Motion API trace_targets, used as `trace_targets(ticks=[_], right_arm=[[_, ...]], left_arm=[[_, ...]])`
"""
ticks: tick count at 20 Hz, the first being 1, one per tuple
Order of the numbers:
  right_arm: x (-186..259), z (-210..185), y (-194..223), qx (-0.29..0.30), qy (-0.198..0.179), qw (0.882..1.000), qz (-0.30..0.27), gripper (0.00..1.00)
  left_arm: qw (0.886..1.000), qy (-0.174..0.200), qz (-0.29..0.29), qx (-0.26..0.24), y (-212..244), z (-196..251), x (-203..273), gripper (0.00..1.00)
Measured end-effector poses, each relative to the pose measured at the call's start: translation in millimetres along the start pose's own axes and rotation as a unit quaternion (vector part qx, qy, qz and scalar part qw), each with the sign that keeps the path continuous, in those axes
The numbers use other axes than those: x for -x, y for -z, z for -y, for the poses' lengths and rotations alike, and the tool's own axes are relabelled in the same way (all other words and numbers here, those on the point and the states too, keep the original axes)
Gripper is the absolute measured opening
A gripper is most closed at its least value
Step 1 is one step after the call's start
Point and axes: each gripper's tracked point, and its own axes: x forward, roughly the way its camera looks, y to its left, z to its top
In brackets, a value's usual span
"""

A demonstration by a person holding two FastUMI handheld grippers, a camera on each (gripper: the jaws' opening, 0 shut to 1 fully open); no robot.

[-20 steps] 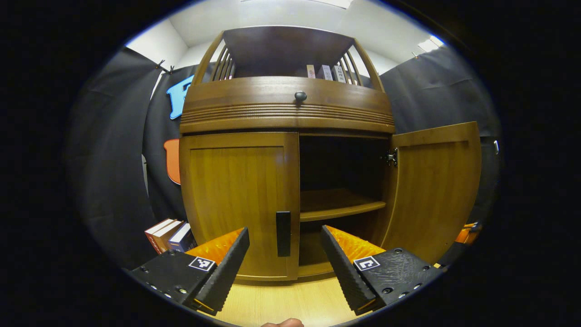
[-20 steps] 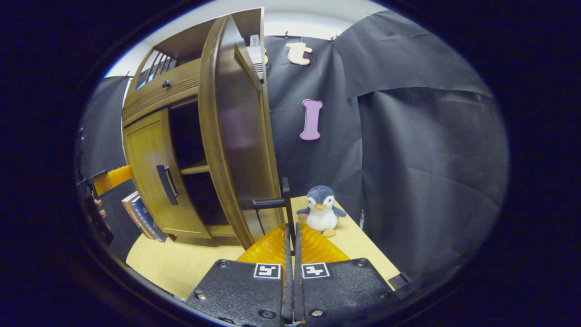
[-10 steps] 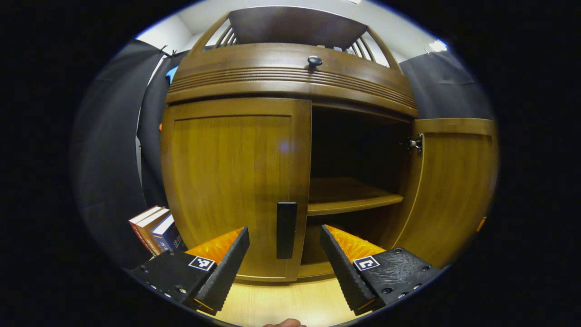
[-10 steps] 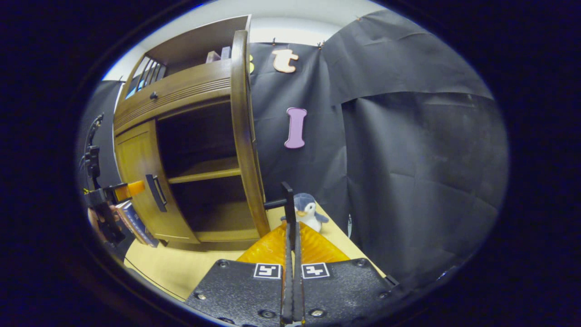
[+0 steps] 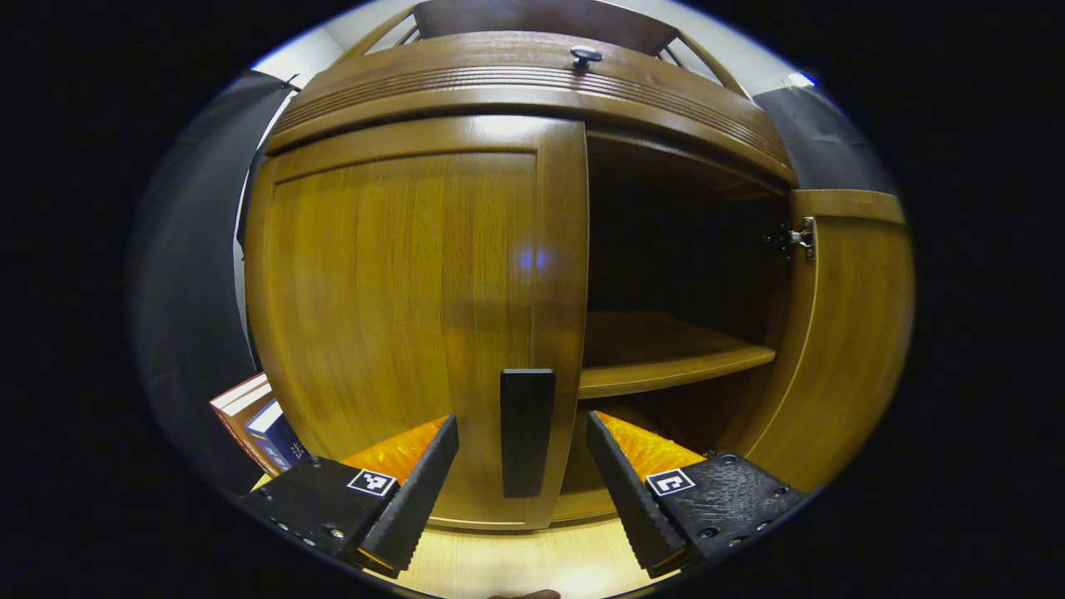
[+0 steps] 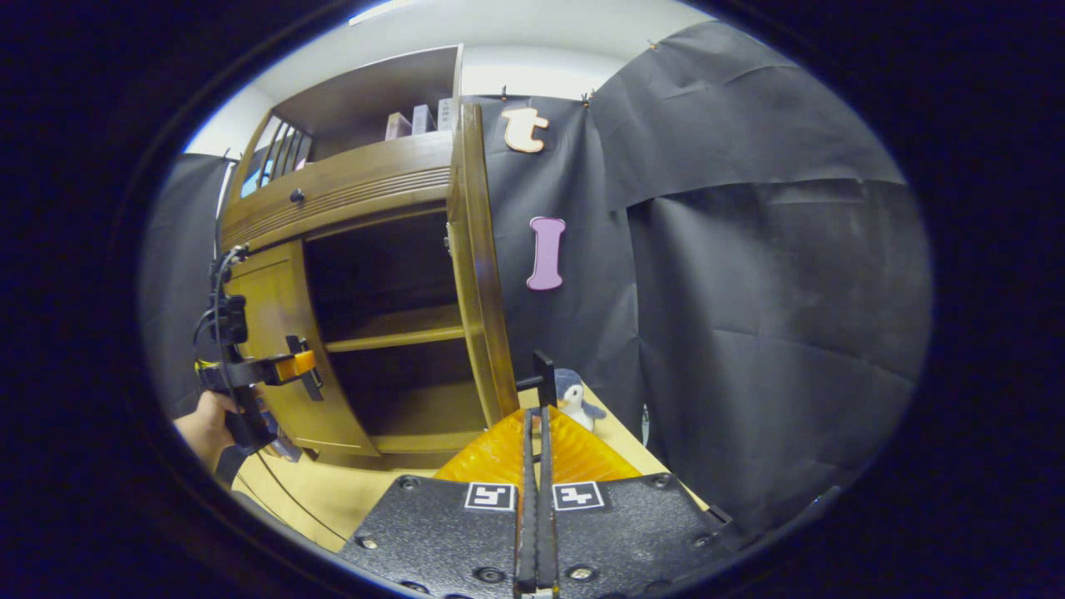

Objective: Open the right door of the double-door shoe cabinet with the right hand, and open the left door with the left hand.

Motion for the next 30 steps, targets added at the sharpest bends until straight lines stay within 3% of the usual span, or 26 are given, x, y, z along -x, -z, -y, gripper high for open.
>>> trace_targets(ticks=[2, 4, 5, 6, 8, 10, 12, 15, 16, 19, 20, 21, 22, 26, 30], right_arm=[[5, 2, 0, 0.001, 0.009, 1.000, 0.005, 0.04], [9, 2, -1, 0.003, 0.014, 1.000, 0.007, 0.04], [11, -1, -3, 0.004, 0.014, 1.000, 0.006, 0.04], [13, -2, -1, 0.006, 0.014, 1.000, 0.006, 0.04], [16, -8, -1, 0.011, 0.010, 1.000, 0.008, 0.04], [17, -15, 1, 0.017, 0.004, 1.000, 0.008, 0.06], [19, -20, 2, 0.022, 0.000, 1.000, 0.008, 0.07], [18, -25, 4, 0.030, -0.004, 1.000, 0.004, 0.11], [18, -28, 5, 0.032, -0.008, 0.999, 0.004, 0.12], [16, -32, 8, 0.038, -0.010, 0.999, 0.001, 0.14], [14, -35, 9, 0.040, -0.013, 0.999, -0.002, 0.23], [13, -41, 10, 0.039, -0.023, 0.999, -0.005, 0.24], [11, -49, 9, 0.038, -0.033, 0.999, -0.004, 0.31], [9, -68, 10, 0.063, -0.054, 0.997, 0.005, 0.49], [-3, -89, 14, 0.076, -0.084, 0.994, 0.003, 0.55]], left_arm=[[1.000, 0.002, -0.001, 0.001, 3, -1, -8, 0.94], [1.000, 0.002, -0.001, 0.002, 5, -3, -15, 0.86], [1.000, 0.003, 0.000, 0.003, 5, -3, -17, 0.96], [1.000, 0.005, 0.002, 0.004, 5, -2, -18, 0.84], [1.000, 0.011, 0.011, 0.004, 1, -2, -18, 0.81], [1.000, 0.012, 0.014, -0.001, 1, -3, -22, 0.67], [1.000, 0.020, 0.021, -0.005, 1, -1, -26, 0.64], [0.999, 0.029, 0.028, -0.013, -1, 3, -21, 0.26], [0.999, 0.029, 0.029, -0.015, 0, 2, -22, 0.33], [0.999, 0.028, 0.027, -0.017, 1, 2, -21, 0.29], [0.999, 0.025, 0.025, -0.023, 1, 2, -17, 0.29], [0.999, 0.019, 0.027, -0.029, 2, 1, -13, 0.37], [0.999, 0.014, 0.030, -0.036, 3, 1, -9, 0.29], [0.999, 0.013, 0.030, -0.038, 7, -2, 13, 0.29], [0.999, 0.008, 0.026, -0.037, 12, -9, 37, 0.29]])
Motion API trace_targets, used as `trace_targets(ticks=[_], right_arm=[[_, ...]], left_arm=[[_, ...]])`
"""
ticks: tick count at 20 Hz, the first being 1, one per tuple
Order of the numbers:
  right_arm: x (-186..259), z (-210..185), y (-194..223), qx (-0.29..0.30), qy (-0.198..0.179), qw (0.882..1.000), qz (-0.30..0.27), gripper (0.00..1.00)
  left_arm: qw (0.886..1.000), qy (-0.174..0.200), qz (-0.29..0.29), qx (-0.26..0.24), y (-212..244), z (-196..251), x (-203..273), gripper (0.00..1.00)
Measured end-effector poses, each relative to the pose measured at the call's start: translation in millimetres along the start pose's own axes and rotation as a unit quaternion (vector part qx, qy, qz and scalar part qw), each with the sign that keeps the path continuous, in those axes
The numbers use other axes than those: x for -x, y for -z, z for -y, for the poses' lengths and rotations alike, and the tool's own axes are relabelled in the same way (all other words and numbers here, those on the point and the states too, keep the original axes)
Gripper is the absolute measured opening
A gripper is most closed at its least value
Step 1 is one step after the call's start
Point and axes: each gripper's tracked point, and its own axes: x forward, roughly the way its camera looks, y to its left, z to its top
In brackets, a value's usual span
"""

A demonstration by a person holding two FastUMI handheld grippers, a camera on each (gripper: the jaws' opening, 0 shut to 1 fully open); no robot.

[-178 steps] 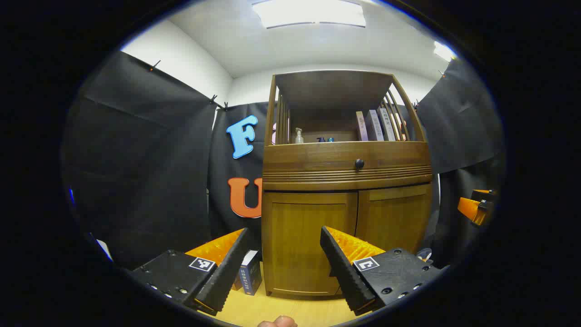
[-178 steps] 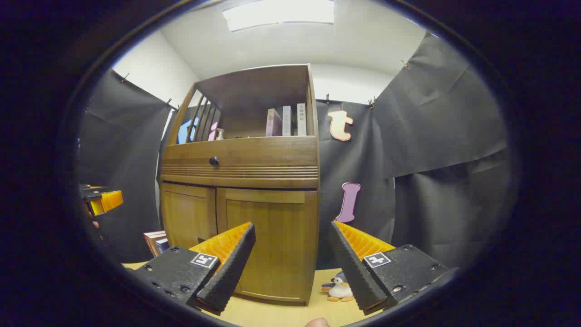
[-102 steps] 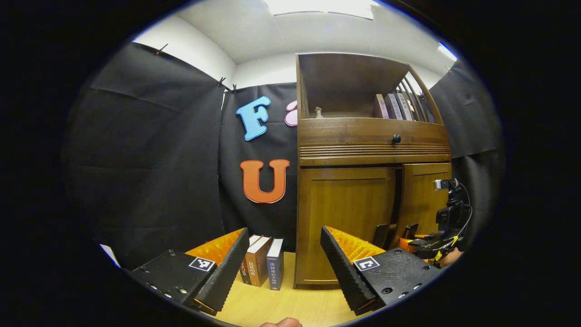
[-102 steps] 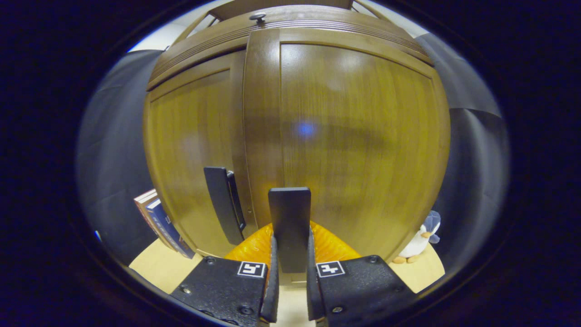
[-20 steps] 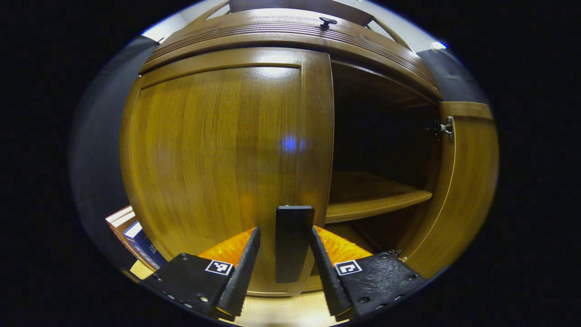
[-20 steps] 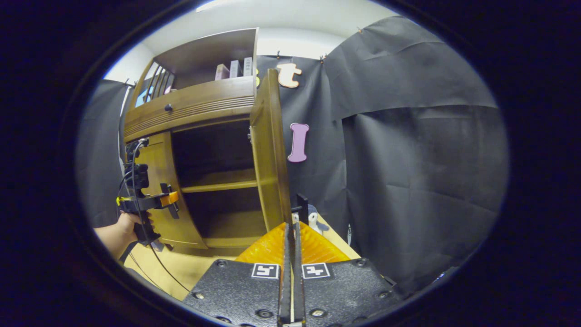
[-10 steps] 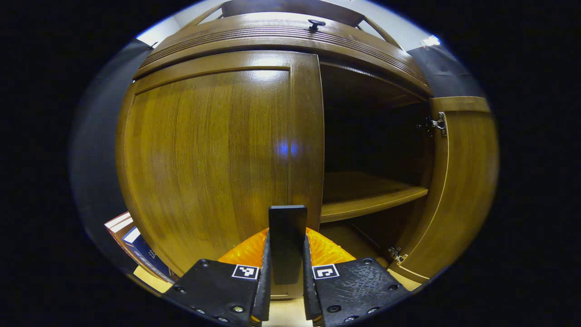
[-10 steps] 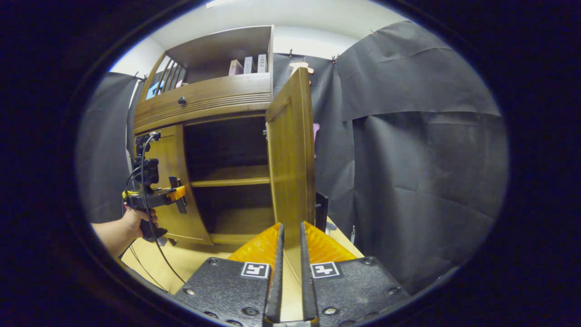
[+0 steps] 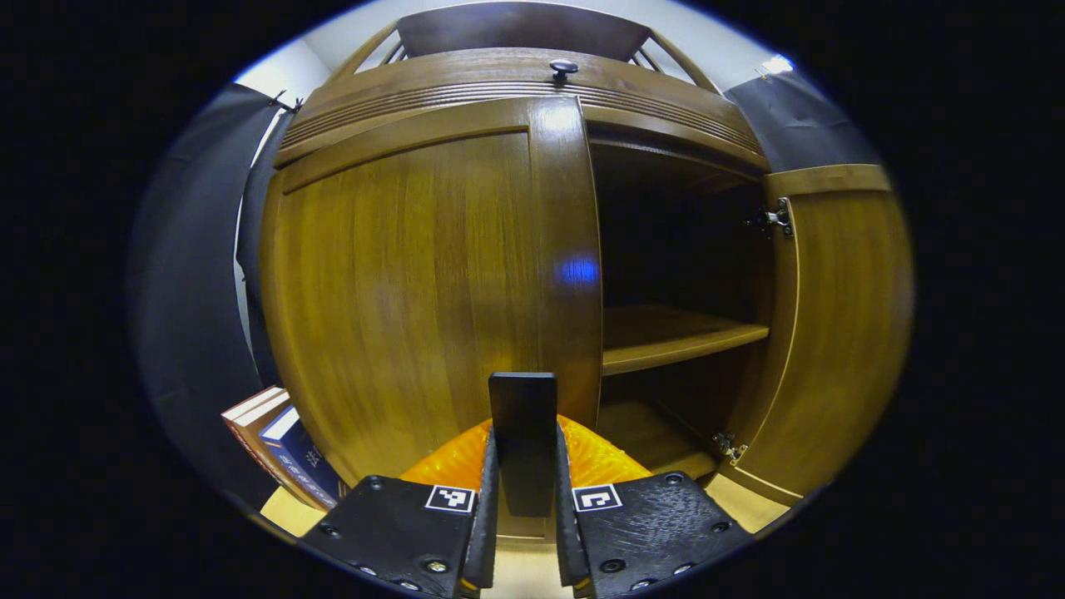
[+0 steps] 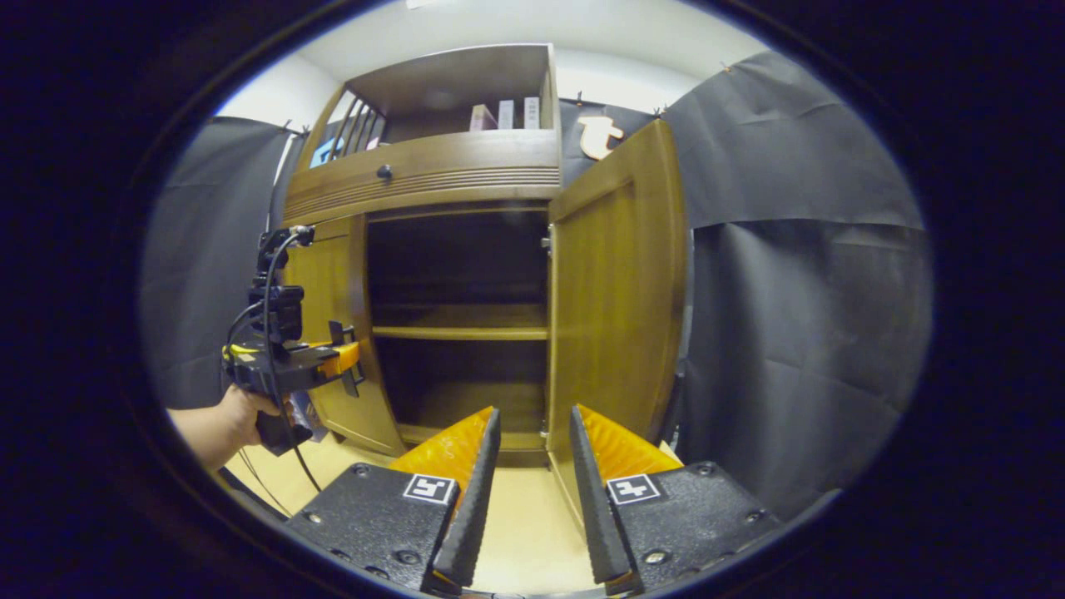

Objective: Open the right door of the double-door shoe cabinet with the right hand, and open the left door with the left hand.

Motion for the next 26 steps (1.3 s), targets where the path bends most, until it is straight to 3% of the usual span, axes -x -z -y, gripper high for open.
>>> trace_targets(ticks=[15, 20, 26], right_arm=[[-40, -80, 9, 0.040, -0.114, 0.993, -0.009, 0.54], [-43, -93, 7, 0.048, -0.122, 0.991, -0.010, 0.65], [-45, -99, 11, 0.050, -0.129, 0.990, -0.018, 0.65]], left_arm=[[0.998, -0.059, 0.003, 0.037, 13, -48, 99, 0.28], [0.995, -0.088, 0.001, 0.045, 16, -74, 127, 0.28], [0.991, -0.117, -0.002, 0.072, 21, -106, 155, 0.28]])
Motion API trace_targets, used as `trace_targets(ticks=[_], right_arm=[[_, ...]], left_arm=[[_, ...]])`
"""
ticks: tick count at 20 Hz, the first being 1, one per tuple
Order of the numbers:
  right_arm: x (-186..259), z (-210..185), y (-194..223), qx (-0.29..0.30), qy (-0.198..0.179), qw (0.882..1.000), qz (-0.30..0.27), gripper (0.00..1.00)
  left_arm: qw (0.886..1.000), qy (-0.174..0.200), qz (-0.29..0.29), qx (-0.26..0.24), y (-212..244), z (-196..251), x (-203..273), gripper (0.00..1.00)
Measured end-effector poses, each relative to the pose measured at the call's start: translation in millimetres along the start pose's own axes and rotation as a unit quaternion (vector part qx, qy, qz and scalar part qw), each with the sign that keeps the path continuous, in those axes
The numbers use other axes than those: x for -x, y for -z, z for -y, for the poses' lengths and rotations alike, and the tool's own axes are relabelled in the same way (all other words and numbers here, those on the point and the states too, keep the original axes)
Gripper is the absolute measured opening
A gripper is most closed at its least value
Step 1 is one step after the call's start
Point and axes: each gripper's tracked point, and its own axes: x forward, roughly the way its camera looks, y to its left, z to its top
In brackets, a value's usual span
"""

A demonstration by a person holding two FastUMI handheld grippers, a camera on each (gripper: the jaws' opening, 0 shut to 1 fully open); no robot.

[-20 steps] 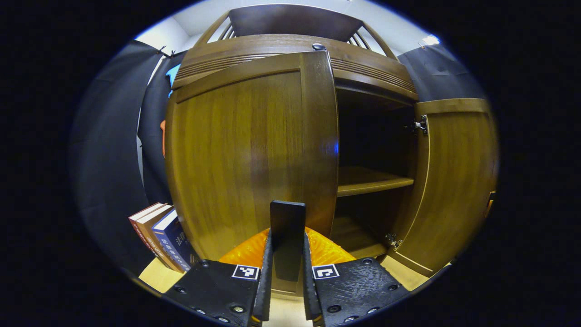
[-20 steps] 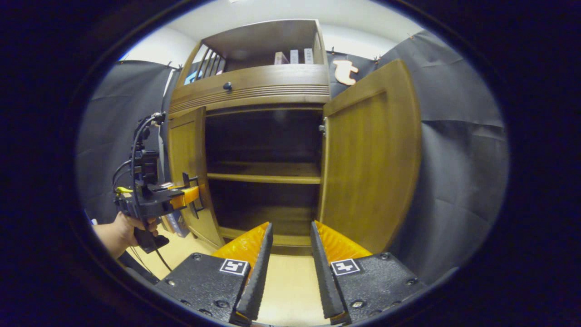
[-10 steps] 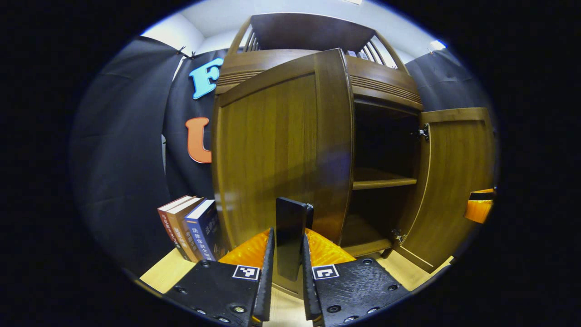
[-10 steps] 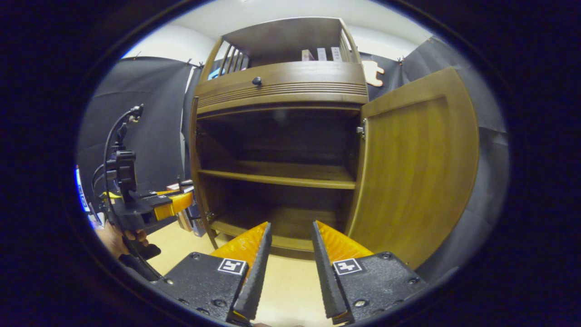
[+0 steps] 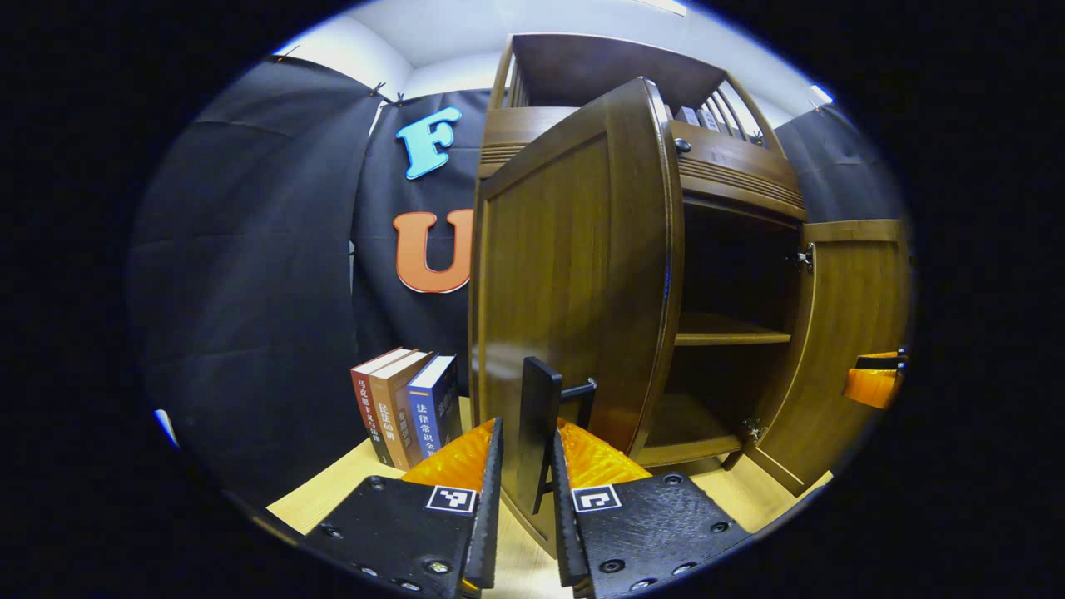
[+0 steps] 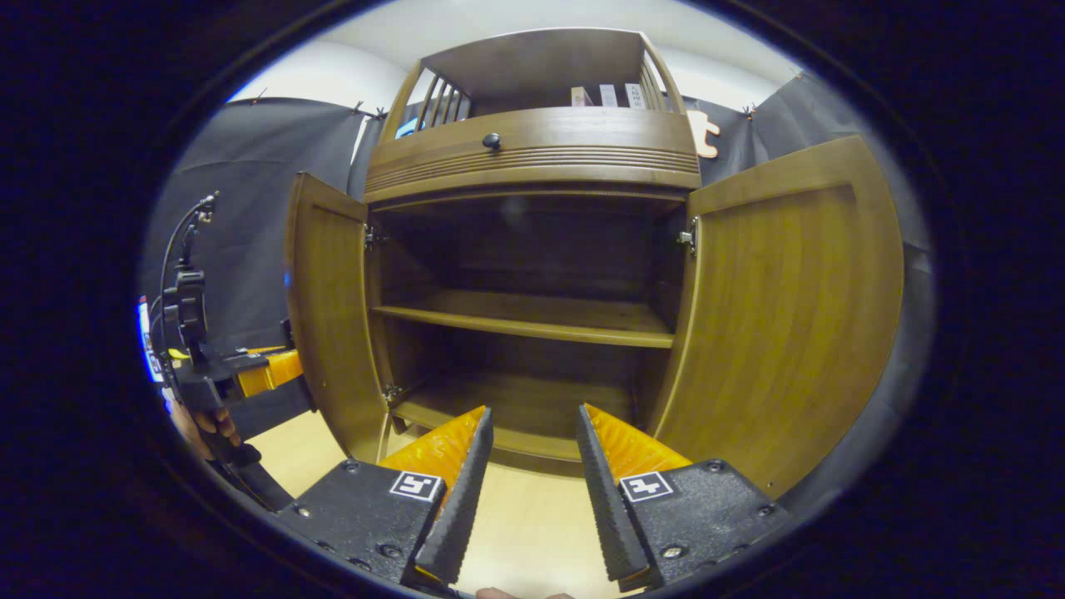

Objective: Open the right door of the double-door shoe cabinet with the right hand, and open the left door with the left hand.

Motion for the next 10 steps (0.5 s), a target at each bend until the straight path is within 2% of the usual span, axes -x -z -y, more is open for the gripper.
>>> trace_targets(ticks=[1, 2, 3, 6, 7, 8, 10], right_arm=[[-2, -5, 1, -0.005, -0.007, 1.000, -0.002, 0.65], [-5, -10, 1, -0.009, -0.009, 1.000, -0.004, 0.64], [-8, -14, 0, -0.011, -0.012, 1.000, -0.005, 0.64], [-10, -22, -3, -0.006, -0.015, 1.000, -0.005, 0.65], [-12, -26, -3, -0.004, -0.018, 1.000, -0.005, 0.65], [-13, -29, -4, -0.003, -0.020, 1.000, -0.004, 0.64], [-15, -36, -3, -0.001, -0.024, 1.000, -0.005, 0.64]], left_arm=[[1.000, -0.002, -0.001, 0.010, -1, -6, 3, 0.28], [1.000, -0.007, -0.002, 0.017, -2, -12, 4, 0.36], [1.000, -0.013, 0.000, 0.021, -3, -21, 5, 0.28], [0.999, -0.025, -0.008, 0.025, 0, -43, 9, 0.27], [0.999, -0.030, -0.006, 0.024, -1, -52, 11, 0.22], [0.999, -0.033, -0.006, 0.024, -3, -61, 11, 0.20], [0.999, -0.026, -0.009, 0.032, -3, -67, 14, 0.22]])
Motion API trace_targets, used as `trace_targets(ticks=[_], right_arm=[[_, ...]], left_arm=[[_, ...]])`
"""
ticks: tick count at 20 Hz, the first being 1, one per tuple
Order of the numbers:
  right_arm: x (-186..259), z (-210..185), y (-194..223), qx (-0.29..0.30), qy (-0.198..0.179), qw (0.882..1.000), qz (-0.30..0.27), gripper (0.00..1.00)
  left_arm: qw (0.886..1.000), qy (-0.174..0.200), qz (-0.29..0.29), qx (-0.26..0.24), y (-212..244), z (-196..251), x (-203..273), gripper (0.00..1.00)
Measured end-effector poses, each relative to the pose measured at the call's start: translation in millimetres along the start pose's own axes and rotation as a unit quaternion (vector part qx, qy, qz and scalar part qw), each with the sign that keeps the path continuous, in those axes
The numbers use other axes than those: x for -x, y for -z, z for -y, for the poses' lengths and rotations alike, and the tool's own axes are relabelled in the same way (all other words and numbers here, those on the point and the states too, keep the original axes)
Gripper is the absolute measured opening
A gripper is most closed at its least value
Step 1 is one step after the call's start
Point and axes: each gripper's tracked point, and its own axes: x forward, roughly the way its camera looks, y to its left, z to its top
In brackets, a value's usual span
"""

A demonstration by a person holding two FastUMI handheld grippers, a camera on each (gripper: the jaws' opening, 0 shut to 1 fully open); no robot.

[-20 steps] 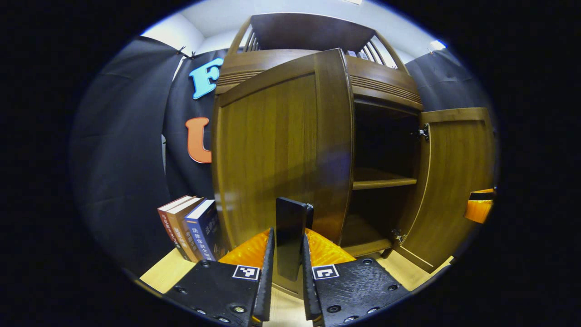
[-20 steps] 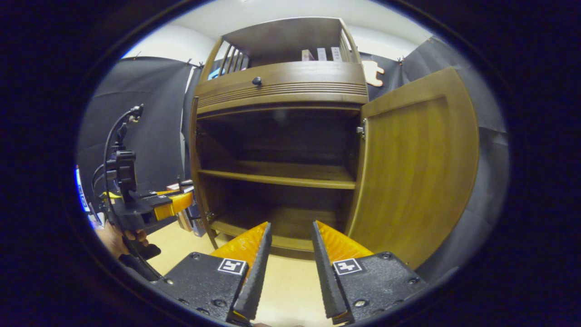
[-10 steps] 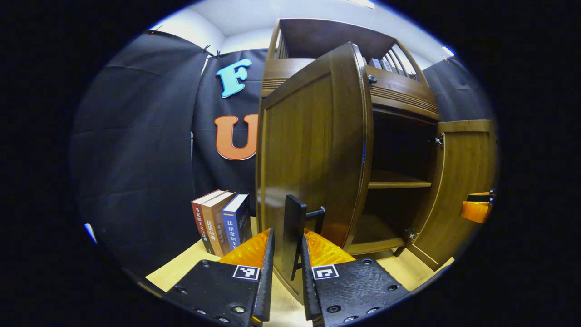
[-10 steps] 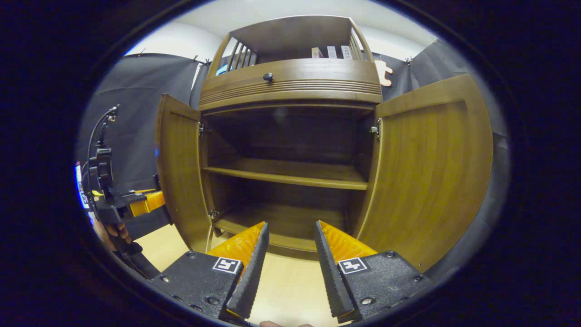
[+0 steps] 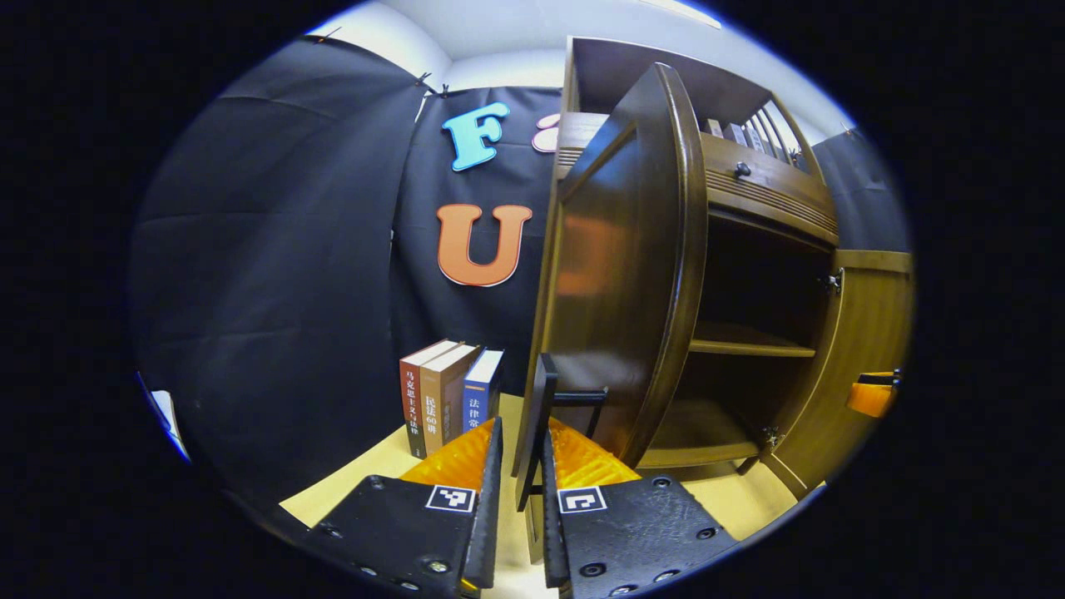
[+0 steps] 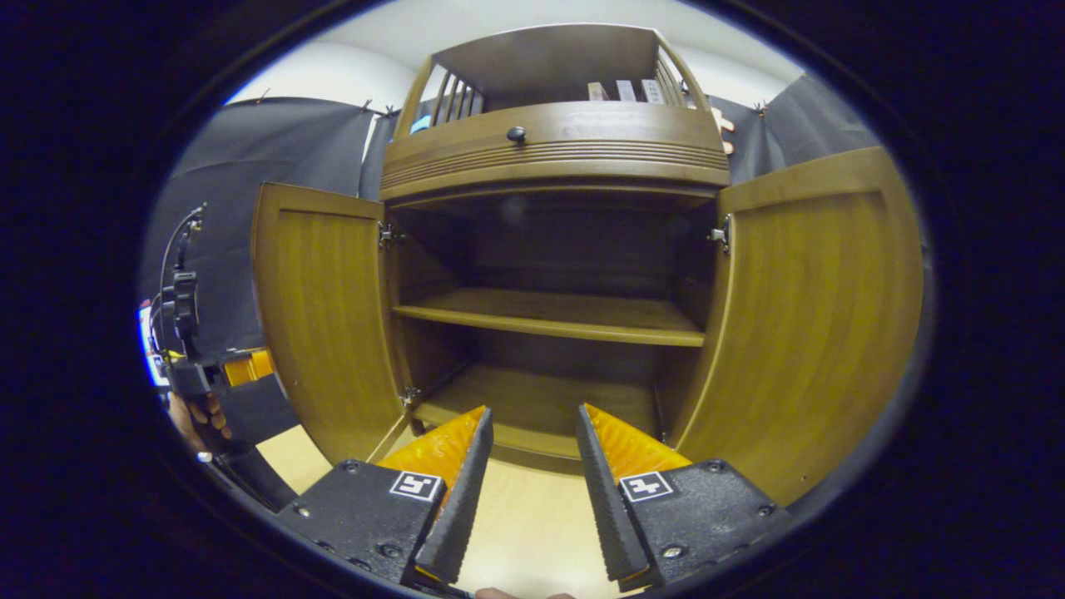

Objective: Open the right door of the double-door shoe cabinet with the right hand, and open the left door with the left hand.

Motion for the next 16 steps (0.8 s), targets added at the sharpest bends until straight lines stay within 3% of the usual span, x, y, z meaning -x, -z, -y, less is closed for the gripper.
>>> trace_targets(ticks=[10, 16], right_arm=[[-9, -12, -3, 0.004, 0.002, 1.000, -0.002, 0.65], [-13, -5, -13, -0.002, 0.011, 1.000, 0.003, 0.83]], left_arm=[[1.000, 0.014, -0.007, -0.014, -2, -20, 8, 0.22], [1.000, -0.020, 0.001, -0.022, -9, -52, 19, 0.22]])
